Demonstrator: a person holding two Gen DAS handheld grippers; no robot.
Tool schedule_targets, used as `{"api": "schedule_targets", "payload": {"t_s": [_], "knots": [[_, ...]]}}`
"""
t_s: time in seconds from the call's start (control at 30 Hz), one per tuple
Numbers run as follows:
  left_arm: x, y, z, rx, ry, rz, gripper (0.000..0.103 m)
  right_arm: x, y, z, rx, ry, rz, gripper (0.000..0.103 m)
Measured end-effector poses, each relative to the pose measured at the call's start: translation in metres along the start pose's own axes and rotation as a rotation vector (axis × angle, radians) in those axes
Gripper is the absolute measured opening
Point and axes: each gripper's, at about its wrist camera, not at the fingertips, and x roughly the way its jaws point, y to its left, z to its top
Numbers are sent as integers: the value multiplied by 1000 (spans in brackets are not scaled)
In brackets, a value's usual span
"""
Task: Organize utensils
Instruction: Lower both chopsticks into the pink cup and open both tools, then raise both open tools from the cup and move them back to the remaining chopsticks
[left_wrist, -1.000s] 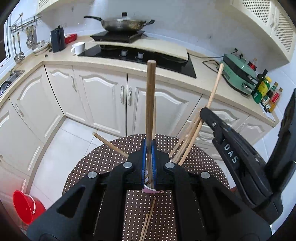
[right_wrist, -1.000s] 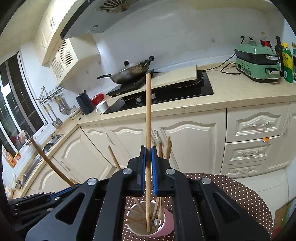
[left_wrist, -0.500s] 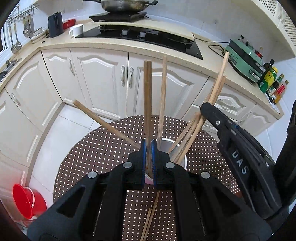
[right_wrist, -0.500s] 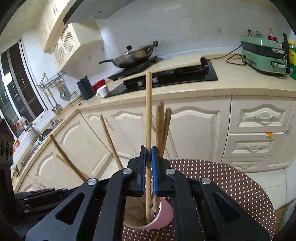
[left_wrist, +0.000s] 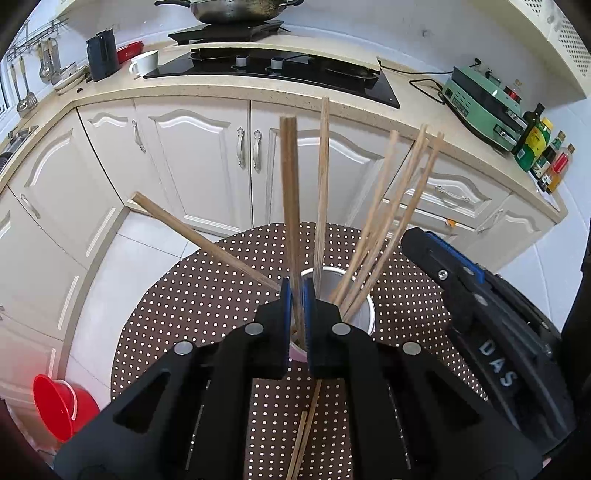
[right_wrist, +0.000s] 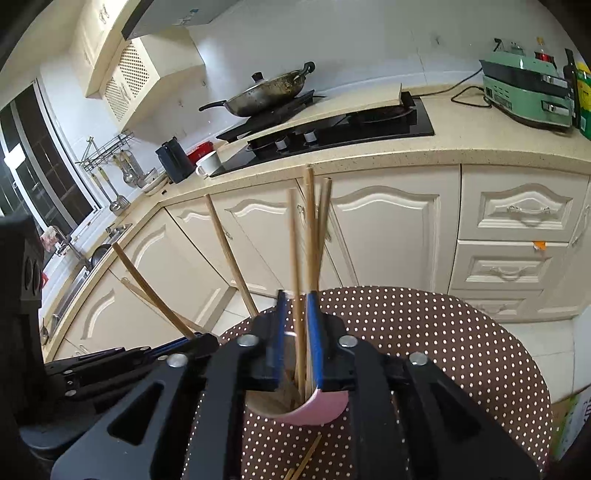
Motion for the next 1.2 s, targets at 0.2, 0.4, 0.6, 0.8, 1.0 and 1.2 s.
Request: {"api": "schedule_targets", "payload": {"t_s": [0.2, 0.4, 0.6, 0.8, 1.0, 1.2], "knots": [[-9, -3, -2, 7, 0, -20, 28, -18, -7, 0, 18, -5, -34, 42], [-29, -6, -4, 7, -63, -19, 46, -38, -11, 0, 12, -20, -69, 54], [-46, -10, -10, 22, -96, -10, 46, -54, -11, -3, 5, -29, -85, 58], [-62, -12, -17, 25, -113, -10, 48, -69, -9, -8, -7, -33, -93, 60], [-78, -11, -29, 23, -131, -11, 51, -85, -3, -16, -12, -42, -107, 66], [-95, -8, -43, 22, -146, -8, 53, -103, 1, -25, -10, -53, -125, 76]]}}
